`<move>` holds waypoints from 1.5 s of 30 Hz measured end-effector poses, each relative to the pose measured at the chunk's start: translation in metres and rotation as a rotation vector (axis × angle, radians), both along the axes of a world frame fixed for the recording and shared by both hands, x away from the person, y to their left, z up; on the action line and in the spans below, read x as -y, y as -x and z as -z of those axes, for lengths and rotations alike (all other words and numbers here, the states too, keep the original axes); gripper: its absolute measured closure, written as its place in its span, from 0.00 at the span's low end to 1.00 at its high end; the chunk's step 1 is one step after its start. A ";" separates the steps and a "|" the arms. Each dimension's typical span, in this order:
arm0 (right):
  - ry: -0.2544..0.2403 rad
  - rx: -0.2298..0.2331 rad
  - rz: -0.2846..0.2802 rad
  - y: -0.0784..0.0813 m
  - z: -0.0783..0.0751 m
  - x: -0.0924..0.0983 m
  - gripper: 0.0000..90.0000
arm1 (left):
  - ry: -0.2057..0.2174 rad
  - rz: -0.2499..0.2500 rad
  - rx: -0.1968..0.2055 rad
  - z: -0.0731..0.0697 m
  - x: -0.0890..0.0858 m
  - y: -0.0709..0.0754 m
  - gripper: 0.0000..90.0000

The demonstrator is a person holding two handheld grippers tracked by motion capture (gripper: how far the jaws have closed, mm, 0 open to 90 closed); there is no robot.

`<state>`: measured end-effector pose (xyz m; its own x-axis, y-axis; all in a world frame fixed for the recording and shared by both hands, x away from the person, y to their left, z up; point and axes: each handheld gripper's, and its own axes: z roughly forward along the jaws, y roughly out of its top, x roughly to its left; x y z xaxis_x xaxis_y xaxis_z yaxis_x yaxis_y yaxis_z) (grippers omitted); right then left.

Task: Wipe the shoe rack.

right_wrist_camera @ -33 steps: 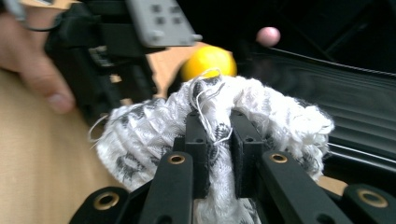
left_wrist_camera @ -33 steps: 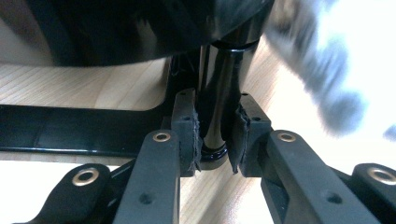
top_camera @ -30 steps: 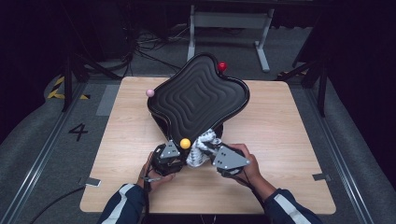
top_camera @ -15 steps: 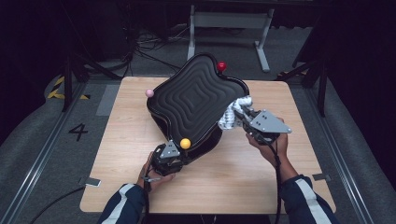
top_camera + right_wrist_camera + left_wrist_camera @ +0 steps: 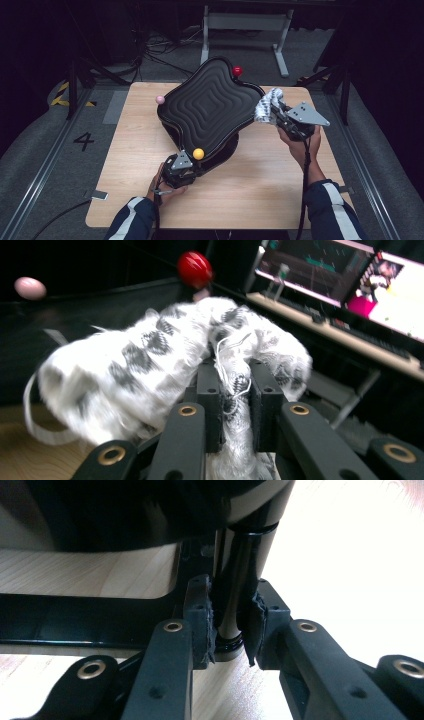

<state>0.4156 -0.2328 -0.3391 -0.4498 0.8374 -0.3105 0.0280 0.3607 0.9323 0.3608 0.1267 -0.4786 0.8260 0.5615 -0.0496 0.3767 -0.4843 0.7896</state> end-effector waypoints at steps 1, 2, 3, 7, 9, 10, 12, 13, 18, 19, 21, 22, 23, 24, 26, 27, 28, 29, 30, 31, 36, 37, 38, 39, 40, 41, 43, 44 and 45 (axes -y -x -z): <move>-0.003 -0.009 0.003 -0.002 0.002 0.002 0.89 | 0.000 0.000 0.000 0.000 0.000 0.000 0.82; -0.003 -0.009 0.003 -0.002 0.002 0.002 0.89 | 0.001 0.000 -0.001 0.000 0.000 0.000 0.82; -0.013 -0.024 0.008 -0.003 0.006 0.004 0.89 | -0.001 0.000 0.001 0.000 0.000 0.000 0.82; 0.001 -0.092 0.001 -0.008 0.029 0.005 0.89 | 0.001 0.000 -0.002 0.000 0.000 0.000 0.82; 0.018 -0.116 -0.015 -0.009 0.039 0.001 0.89 | 0.000 0.000 0.001 0.000 0.000 0.000 0.82; 0.018 -0.116 -0.015 -0.009 0.039 0.001 0.89 | 0.000 0.000 0.001 0.000 0.000 0.000 0.82; 0.043 -0.153 -0.054 -0.009 0.054 -0.009 0.89 | -0.001 0.000 0.000 0.000 0.000 0.000 0.82; 0.053 -0.167 -0.078 -0.008 0.060 -0.014 0.89 | 0.000 0.000 0.000 0.000 0.000 0.000 0.82; 0.115 -0.230 -0.167 -0.006 0.091 -0.037 0.89 | 0.000 -0.001 0.001 0.000 0.000 0.000 0.82; 0.159 -0.266 -0.197 -0.005 0.107 -0.051 0.89 | 0.001 0.000 0.000 0.000 0.000 0.000 0.82; 0.167 -0.275 -0.208 -0.005 0.112 -0.055 0.89 | 0.000 0.000 0.000 0.000 0.000 0.000 0.82; 0.195 -0.295 -0.230 -0.004 0.123 -0.067 0.88 | 0.000 0.000 0.000 0.000 0.000 0.000 0.82; 0.195 -0.295 -0.230 -0.004 0.123 -0.067 0.88 | 0.000 0.000 0.000 0.000 0.000 0.000 0.82; 0.202 -0.302 -0.238 -0.003 0.126 -0.072 0.88 | -0.001 0.000 0.002 0.000 0.000 0.000 0.82; 0.236 -0.321 -0.265 0.002 0.135 -0.086 0.88 | 0.000 0.000 0.001 0.000 0.000 0.000 0.82; 0.251 -0.321 -0.273 0.004 0.137 -0.090 0.88 | 0.000 0.000 0.003 0.000 0.000 0.000 0.82; 0.264 -0.309 -0.278 0.007 0.139 -0.094 0.88 | -0.001 0.000 0.004 0.000 0.000 0.000 0.82; 0.262 -0.312 -0.294 0.010 0.138 -0.097 0.88 | 0.000 0.000 0.003 0.000 0.000 0.000 0.82; 0.268 -0.312 -0.314 0.012 0.138 -0.101 0.88 | 0.003 -0.002 0.002 0.000 0.000 0.000 0.82; 0.275 -0.316 -0.330 0.015 0.137 -0.105 0.88 | 0.003 -0.003 0.002 0.000 0.000 0.000 0.82; 0.316 -0.303 -0.427 0.035 0.137 -0.126 0.88 | 0.001 -0.002 0.004 0.000 0.000 0.000 0.82; 0.334 -0.295 -0.431 0.037 0.137 -0.129 0.88 | 0.002 -0.002 0.002 0.000 0.000 0.000 0.82; 0.349 -0.286 -0.429 0.038 0.137 -0.131 0.88 | 0.001 -0.002 0.003 0.000 0.000 0.000 0.82; 0.349 -0.286 -0.429 0.038 0.137 -0.131 0.88 | 0.001 -0.002 0.003 0.000 0.000 0.000 0.82; 0.349 -0.290 -0.430 0.037 0.136 -0.131 0.88 | 0.001 -0.002 0.003 0.000 0.000 0.000 0.82; 0.340 -0.300 -0.430 0.035 0.136 -0.129 0.87 | 0.001 -0.002 0.003 0.000 0.000 0.000 0.82; 0.344 -0.293 -0.390 0.029 0.136 -0.124 0.87 | 0.001 -0.002 0.003 0.000 0.000 0.000 0.82; 0.344 -0.304 -0.364 0.023 0.135 -0.118 0.87 | 0.001 -0.002 0.003 0.000 0.000 0.000 0.82; 0.339 -0.306 -0.342 0.019 0.135 -0.115 0.87 | 0.002 -0.002 0.003 0.000 0.000 0.000 0.82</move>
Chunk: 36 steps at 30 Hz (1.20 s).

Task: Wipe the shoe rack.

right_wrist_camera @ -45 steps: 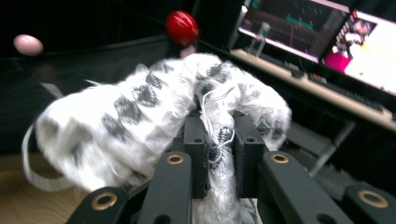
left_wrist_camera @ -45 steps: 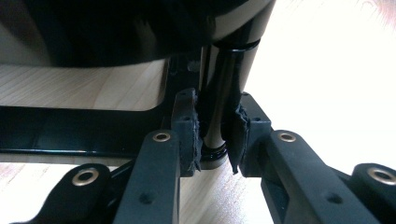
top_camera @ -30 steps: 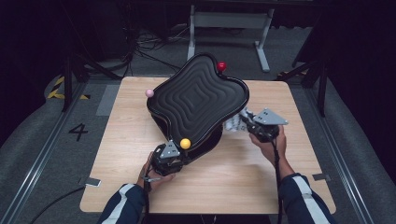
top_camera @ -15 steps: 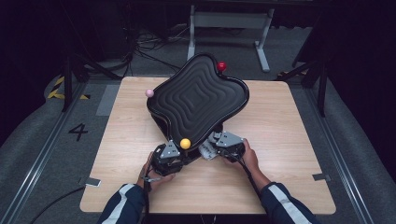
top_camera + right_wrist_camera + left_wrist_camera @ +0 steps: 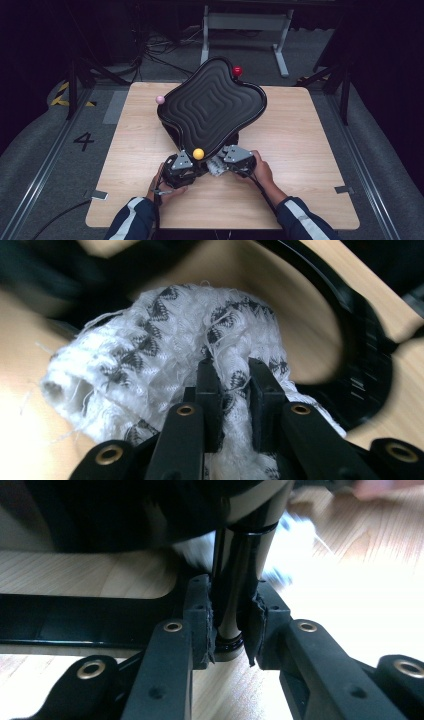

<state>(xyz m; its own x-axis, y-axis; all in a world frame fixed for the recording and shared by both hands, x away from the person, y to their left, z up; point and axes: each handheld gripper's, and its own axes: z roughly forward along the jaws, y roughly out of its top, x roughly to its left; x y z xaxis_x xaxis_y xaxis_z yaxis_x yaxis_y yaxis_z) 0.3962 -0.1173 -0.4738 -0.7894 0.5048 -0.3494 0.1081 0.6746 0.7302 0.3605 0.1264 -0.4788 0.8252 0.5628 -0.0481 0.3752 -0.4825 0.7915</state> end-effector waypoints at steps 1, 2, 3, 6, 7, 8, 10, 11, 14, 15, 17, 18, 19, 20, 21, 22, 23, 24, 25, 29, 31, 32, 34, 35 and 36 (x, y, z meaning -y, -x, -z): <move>0.003 0.002 0.023 -0.005 0.000 0.004 0.88 | -0.001 -0.001 0.000 0.000 0.000 0.000 0.82; 0.005 0.007 0.042 -0.010 0.000 0.009 0.88 | 0.000 0.000 0.001 0.000 0.000 0.000 0.82; 0.010 0.009 0.062 -0.015 0.000 0.014 0.88 | 0.000 -0.001 0.000 0.000 0.000 0.000 0.82; 0.026 0.003 0.129 -0.026 -0.001 0.027 0.88 | -0.001 0.001 -0.003 0.000 0.000 0.000 0.82; 0.050 0.012 0.148 -0.029 0.000 0.032 0.88 | 0.000 0.000 -0.004 0.000 0.000 0.000 0.82; 0.062 0.011 0.159 -0.031 0.001 0.035 0.88 | 0.000 -0.001 -0.006 0.000 0.000 0.000 0.82; 0.038 0.002 0.192 -0.035 0.002 0.049 0.89 | -0.006 0.000 -0.008 -0.001 -0.001 -0.001 0.81; 0.021 -0.003 0.207 -0.035 0.001 0.055 0.89 | -0.005 -0.004 -0.006 0.000 -0.001 -0.001 0.79; -0.011 -0.003 0.226 -0.034 -0.003 0.071 0.89 | -0.007 -0.020 0.000 0.000 -0.003 -0.001 0.70; -0.011 0.001 0.226 -0.034 -0.004 0.075 0.89 | -0.007 -0.026 0.001 0.000 -0.003 -0.001 0.67; -0.019 -0.006 0.214 -0.032 -0.008 0.083 0.89 | -0.024 -0.041 0.000 -0.002 -0.004 0.001 0.59; -0.022 -0.009 0.210 -0.030 -0.009 0.085 0.89 | -0.024 -0.041 0.000 -0.002 -0.004 0.001 0.57; -0.028 -0.014 0.202 -0.028 -0.012 0.089 0.88 | -0.050 -0.039 -0.001 -0.003 -0.007 0.004 0.54; -0.028 -0.014 0.202 -0.028 -0.012 0.089 0.88 | -0.050 -0.039 -0.001 -0.003 -0.007 0.004 0.51; -0.031 -0.014 0.198 -0.026 -0.014 0.092 0.88 | -0.069 -0.044 -0.005 -0.004 -0.008 0.006 0.51; -0.043 -0.022 0.193 -0.024 -0.016 0.097 0.88 | -0.085 -0.046 -0.011 -0.005 -0.010 0.007 0.47; -0.052 -0.039 0.183 -0.022 -0.018 0.100 0.88 | -0.096 -0.045 -0.013 -0.004 -0.013 0.009 0.44; -0.056 -0.050 0.174 -0.020 -0.019 0.103 0.88 | -0.111 -0.051 -0.012 -0.004 -0.016 0.011 0.43; -0.058 -0.055 0.165 -0.017 -0.020 0.106 0.88 | -0.126 -0.054 -0.011 -0.005 -0.019 0.012 0.42; -0.043 -0.088 0.104 -0.001 -0.022 0.113 0.87 | -0.200 -0.099 0.000 -0.005 -0.039 0.022 0.38; -0.045 -0.113 0.060 0.008 -0.021 0.117 0.87 | -0.219 -0.139 0.004 -0.003 -0.049 0.027 0.37; -0.036 -0.128 0.051 0.014 -0.020 0.118 0.86 | -0.211 -0.148 -0.004 -0.003 -0.055 0.027 0.37; -0.035 -0.144 0.027 0.021 -0.019 0.120 0.86 | -0.188 -0.183 -0.030 -0.002 -0.066 0.030 0.36; -0.036 -0.163 0.016 0.026 -0.018 0.121 0.86 | -0.189 -0.195 -0.038 -0.002 -0.072 0.030 0.35; -0.030 -0.175 0.002 0.030 -0.017 0.122 0.85 | -0.179 -0.203 -0.044 -0.001 -0.076 0.031 0.34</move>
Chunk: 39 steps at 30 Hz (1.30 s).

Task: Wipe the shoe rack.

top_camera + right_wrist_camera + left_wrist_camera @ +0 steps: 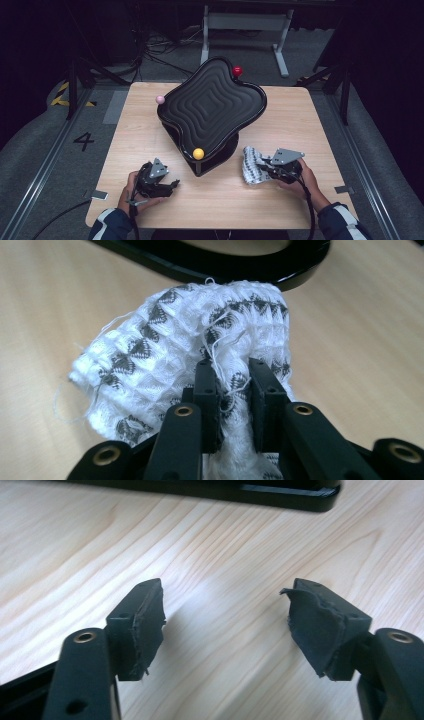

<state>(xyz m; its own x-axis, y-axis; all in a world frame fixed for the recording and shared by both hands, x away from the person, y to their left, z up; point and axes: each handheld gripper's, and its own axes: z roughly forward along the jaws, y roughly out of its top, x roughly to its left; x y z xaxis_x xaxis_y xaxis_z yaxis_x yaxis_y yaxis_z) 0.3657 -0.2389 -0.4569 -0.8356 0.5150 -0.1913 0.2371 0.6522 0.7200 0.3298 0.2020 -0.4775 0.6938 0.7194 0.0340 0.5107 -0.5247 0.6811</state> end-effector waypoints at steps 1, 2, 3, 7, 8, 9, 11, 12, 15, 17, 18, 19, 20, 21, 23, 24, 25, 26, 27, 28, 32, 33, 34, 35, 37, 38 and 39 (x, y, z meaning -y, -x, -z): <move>0.010 -0.006 -0.009 0.004 0.001 0.000 0.84 | 0.007 -0.009 -0.008 0.000 -0.005 0.001 0.33; 0.034 -0.002 -0.015 0.008 0.002 -0.001 0.84 | 0.018 -0.016 -0.013 0.001 -0.011 0.001 0.33; 0.040 -0.007 -0.024 0.012 0.004 0.000 0.83 | 0.033 -0.020 -0.020 0.002 -0.014 0.001 0.32; 0.045 -0.026 -0.043 0.024 0.008 -0.001 0.79 | 0.048 -0.033 -0.019 0.004 -0.027 0.005 0.29; 0.047 -0.027 -0.048 0.026 0.009 -0.002 0.77 | 0.051 -0.044 -0.015 0.004 -0.028 0.006 0.28; 0.049 -0.027 -0.044 0.028 0.010 -0.003 0.76 | 0.038 -0.039 -0.017 0.003 -0.030 0.006 0.28; 0.050 -0.027 -0.043 0.029 0.010 -0.005 0.73 | 0.034 -0.033 -0.005 0.004 -0.032 0.005 0.28; 0.064 -0.013 -0.042 0.029 0.010 -0.005 0.69 | 0.034 -0.034 -0.005 0.004 -0.032 0.005 0.28; 0.036 -0.022 -0.021 0.028 0.006 -0.002 0.64 | 0.034 -0.034 -0.005 0.004 -0.032 0.005 0.28; 0.023 -0.022 -0.012 0.027 0.001 0.002 0.63 | 0.034 -0.034 -0.005 0.004 -0.032 0.005 0.27; -0.005 -0.027 -0.002 0.028 -0.003 0.005 0.61 | 0.034 -0.033 -0.005 0.004 -0.032 0.005 0.27; -0.010 -0.018 0.003 0.028 -0.005 0.006 0.60 | 0.034 -0.033 -0.005 0.004 -0.032 0.005 0.27; -0.011 -0.010 0.006 0.028 -0.008 0.008 0.59 | 0.034 -0.033 -0.005 0.004 -0.032 0.005 0.28; -0.012 0.007 0.015 0.029 -0.012 0.011 0.58 | 0.034 -0.033 -0.005 0.004 -0.032 0.005 0.27; -0.022 0.015 0.027 0.029 -0.017 0.017 0.55 | 0.034 -0.033 -0.005 0.004 -0.032 0.005 0.27; -0.019 0.029 0.036 0.029 -0.019 0.020 0.53 | 0.034 -0.034 -0.005 0.004 -0.032 0.005 0.27; -0.009 0.042 0.056 0.030 -0.022 0.026 0.53 | 0.034 -0.034 -0.005 0.004 -0.032 0.005 0.27; -0.011 0.048 0.063 0.029 -0.023 0.030 0.52 | 0.034 -0.033 -0.005 0.004 -0.032 0.005 0.27; -0.013 0.061 0.069 0.029 -0.024 0.034 0.51 | 0.034 -0.033 -0.005 0.004 -0.032 0.005 0.28; -0.023 0.066 0.084 0.029 -0.025 0.038 0.50 | 0.033 -0.031 -0.004 0.004 -0.032 0.005 0.27; -0.025 0.091 0.140 0.027 -0.025 0.058 0.48 | 0.040 -0.035 -0.016 0.004 -0.031 0.005 0.27; -0.023 0.101 0.153 0.026 -0.024 0.061 0.48 | 0.041 -0.035 -0.018 0.004 -0.031 0.006 0.27; -0.011 0.109 0.173 0.023 -0.022 0.068 0.48 | 0.041 -0.036 -0.018 0.004 -0.031 0.006 0.27; -0.013 0.103 0.196 0.021 -0.020 0.072 0.47 | 0.042 -0.036 -0.018 0.004 -0.031 0.006 0.27; -0.034 0.082 0.223 0.018 -0.015 0.081 0.46 | 0.037 -0.034 -0.013 0.004 -0.031 0.005 0.27; -0.039 0.073 0.236 0.016 -0.012 0.086 0.45 | 0.038 -0.037 -0.013 0.004 -0.031 0.005 0.27; -0.034 0.062 0.258 0.014 -0.008 0.090 0.45 | 0.040 -0.039 -0.013 0.004 -0.031 0.006 0.27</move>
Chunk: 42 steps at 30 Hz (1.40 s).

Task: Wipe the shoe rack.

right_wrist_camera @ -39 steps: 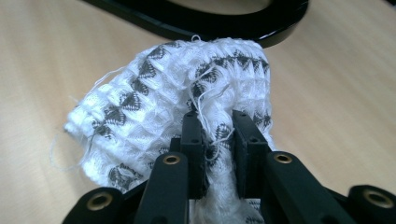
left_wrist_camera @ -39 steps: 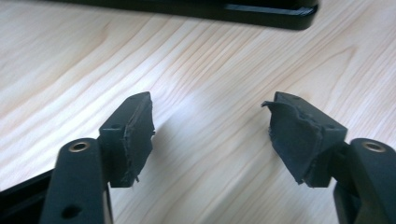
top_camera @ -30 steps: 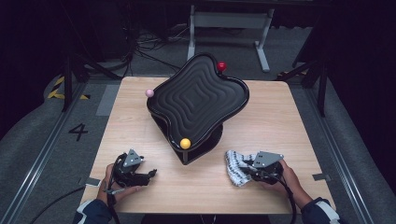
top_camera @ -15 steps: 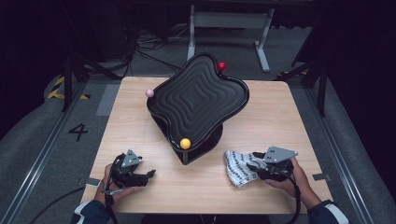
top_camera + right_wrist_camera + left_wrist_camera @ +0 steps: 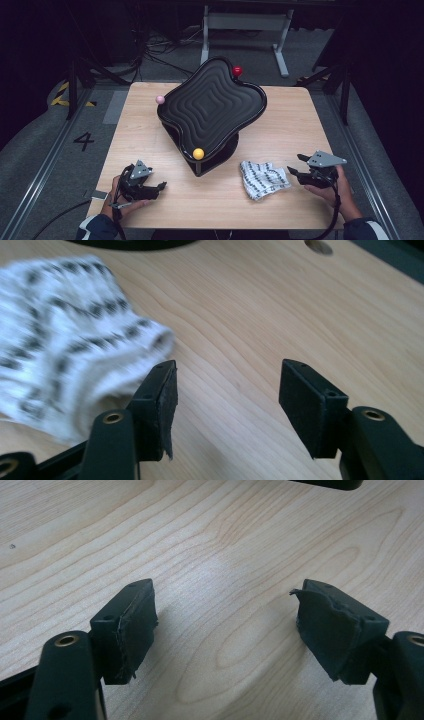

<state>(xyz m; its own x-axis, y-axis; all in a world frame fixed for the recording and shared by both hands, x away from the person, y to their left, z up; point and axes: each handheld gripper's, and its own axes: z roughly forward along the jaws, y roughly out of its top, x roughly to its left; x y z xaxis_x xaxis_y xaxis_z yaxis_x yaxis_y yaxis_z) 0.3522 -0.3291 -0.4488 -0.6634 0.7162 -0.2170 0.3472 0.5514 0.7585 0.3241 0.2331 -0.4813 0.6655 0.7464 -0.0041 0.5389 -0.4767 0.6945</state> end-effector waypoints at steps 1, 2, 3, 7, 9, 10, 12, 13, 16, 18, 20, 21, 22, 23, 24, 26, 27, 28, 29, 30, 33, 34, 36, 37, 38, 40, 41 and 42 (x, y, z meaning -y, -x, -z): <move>0.001 -0.012 0.015 -0.002 0.003 0.004 0.44 | 0.000 0.000 0.000 0.000 0.000 0.000 0.27; -0.002 -0.028 0.033 -0.004 0.006 0.006 0.42 | 0.000 0.000 0.000 0.000 0.000 0.000 0.27; 0.001 -0.039 0.045 -0.006 0.010 0.009 0.41 | 0.000 0.000 0.000 0.000 0.000 0.000 0.27; -0.039 -0.075 0.103 -0.014 0.021 0.019 0.37 | 0.000 0.006 0.001 0.000 0.000 0.000 0.27; -0.033 -0.095 0.110 -0.017 0.025 0.021 0.35 | 0.002 0.008 -0.004 0.000 0.000 0.000 0.27; -0.027 -0.098 0.121 -0.017 0.026 0.021 0.34 | 0.002 0.009 -0.004 0.000 0.000 0.000 0.27; -0.030 -0.124 0.140 -0.019 0.030 0.021 0.29 | 0.002 0.009 -0.004 0.000 0.000 0.000 0.27; -0.040 -0.123 0.140 -0.020 0.032 0.022 0.29 | 0.004 0.009 -0.004 0.000 0.000 0.000 0.27; -0.098 -0.136 0.142 -0.021 0.036 0.022 0.27 | 0.002 0.010 -0.005 0.000 0.001 -0.001 0.26; -0.133 -0.158 0.139 -0.023 0.038 0.025 0.26 | 0.002 0.018 -0.012 0.000 0.001 -0.002 0.25; -0.140 -0.173 0.155 -0.023 0.038 0.026 0.24 | 0.001 0.020 -0.012 0.000 0.001 -0.002 0.24; -0.140 -0.173 0.159 -0.023 0.038 0.025 0.24 | 0.000 0.020 -0.012 0.000 0.001 -0.003 0.24; -0.141 -0.171 0.166 -0.022 0.038 0.025 0.24 | 0.001 0.018 -0.012 0.000 0.002 -0.002 0.24; -0.137 -0.169 0.169 -0.022 0.038 0.025 0.24 | 0.000 0.019 -0.011 0.000 0.002 -0.003 0.24; -0.140 -0.169 0.171 -0.022 0.038 0.025 0.24 | 0.000 0.020 -0.011 0.000 0.002 -0.003 0.24; -0.143 -0.171 0.173 -0.022 0.038 0.025 0.23 | 0.000 0.020 -0.011 0.000 0.002 -0.003 0.24; -0.143 -0.172 0.172 -0.022 0.038 0.025 0.23 | 0.000 0.021 -0.011 0.000 0.001 -0.003 0.24; -0.140 -0.172 0.170 -0.022 0.038 0.025 0.23 | 0.000 0.026 -0.010 0.000 0.001 -0.003 0.24; -0.141 -0.172 0.171 -0.022 0.038 0.025 0.23 | -0.003 0.030 -0.005 0.000 0.001 -0.004 0.24; -0.140 -0.173 0.170 -0.022 0.038 0.025 0.23 | -0.002 0.031 -0.009 0.000 0.001 -0.004 0.24; -0.139 -0.176 0.166 -0.022 0.038 0.025 0.22 | 0.002 0.026 -0.011 0.000 0.002 -0.004 0.24; -0.139 -0.176 0.165 -0.022 0.038 0.025 0.22 | 0.002 0.026 -0.010 0.000 0.002 -0.004 0.24; -0.139 -0.177 0.162 -0.022 0.038 0.025 0.21 | 0.002 0.026 -0.010 0.000 0.002 -0.004 0.24; -0.138 -0.178 0.162 -0.022 0.038 0.025 0.21 | 0.002 0.026 -0.011 0.000 0.002 -0.004 0.24; -0.138 -0.178 0.162 -0.022 0.038 0.025 0.21 | 0.002 0.025 -0.010 0.000 0.002 -0.004 0.24; -0.137 -0.178 0.161 -0.022 0.038 0.025 0.21 | 0.002 0.022 -0.010 0.000 0.003 -0.004 0.24; -0.137 -0.178 0.161 -0.022 0.038 0.025 0.20 | 0.001 0.021 -0.009 0.000 0.003 -0.004 0.24; -0.136 -0.177 0.161 -0.022 0.038 0.025 0.20 | 0.002 0.019 -0.010 0.000 0.003 -0.004 0.24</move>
